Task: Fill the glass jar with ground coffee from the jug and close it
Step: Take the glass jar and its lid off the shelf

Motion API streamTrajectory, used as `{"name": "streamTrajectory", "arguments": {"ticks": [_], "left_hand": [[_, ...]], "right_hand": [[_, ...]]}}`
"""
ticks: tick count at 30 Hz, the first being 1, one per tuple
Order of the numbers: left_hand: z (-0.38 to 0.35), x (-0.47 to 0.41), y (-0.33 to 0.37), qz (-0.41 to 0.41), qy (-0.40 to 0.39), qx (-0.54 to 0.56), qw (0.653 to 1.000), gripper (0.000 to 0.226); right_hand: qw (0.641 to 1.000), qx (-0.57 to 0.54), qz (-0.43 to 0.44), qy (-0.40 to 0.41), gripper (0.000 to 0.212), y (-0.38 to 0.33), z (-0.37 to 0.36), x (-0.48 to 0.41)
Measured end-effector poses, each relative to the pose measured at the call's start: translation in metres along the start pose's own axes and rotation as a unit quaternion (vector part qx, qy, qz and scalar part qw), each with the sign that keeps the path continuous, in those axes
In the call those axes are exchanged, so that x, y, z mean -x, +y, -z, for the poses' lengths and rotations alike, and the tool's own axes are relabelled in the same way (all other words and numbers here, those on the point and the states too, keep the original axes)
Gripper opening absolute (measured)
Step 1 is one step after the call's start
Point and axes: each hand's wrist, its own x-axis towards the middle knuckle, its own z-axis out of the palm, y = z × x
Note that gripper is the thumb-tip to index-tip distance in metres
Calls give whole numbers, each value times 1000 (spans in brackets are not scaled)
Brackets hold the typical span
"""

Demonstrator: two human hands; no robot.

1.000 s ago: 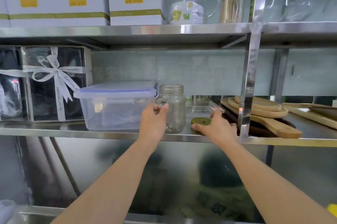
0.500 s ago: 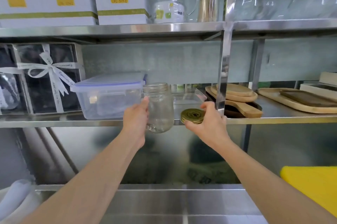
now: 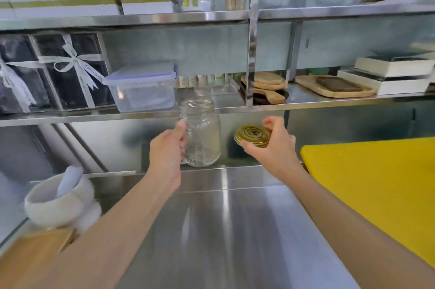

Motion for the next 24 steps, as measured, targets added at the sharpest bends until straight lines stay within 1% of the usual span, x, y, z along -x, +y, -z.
{"name": "streamTrajectory", "arguments": {"ticks": [4,8,11,12,15,18,22,24], "left_hand": [[11,53,-5,23,-14,3,1000,37],[21,103,-14,98,0,43,994,33],[21,137,-21,151,25,76,985,41],[21,148,-23,163,27,78,983,40],[20,178,-31,185,27,68,980,28],[21,202,-42,213,22,39,976,28],[23,231,-64,246,39,56,967,28],[28,243,-78,264,49,39,963,30]], "right_hand": [[1000,3,-22,13,60,2,22,52],[999,12,-36,18,60,7,42,96],[999,7,-50,20,59,12,52,126],[998,6,-56,21,59,13,55,135],[997,8,-79,16,62,19,61,162],[994,20,-105,6,64,26,62,187],[990,39,-137,-10,68,37,63,221],[988,33,-153,-20,67,43,63,238]]}}
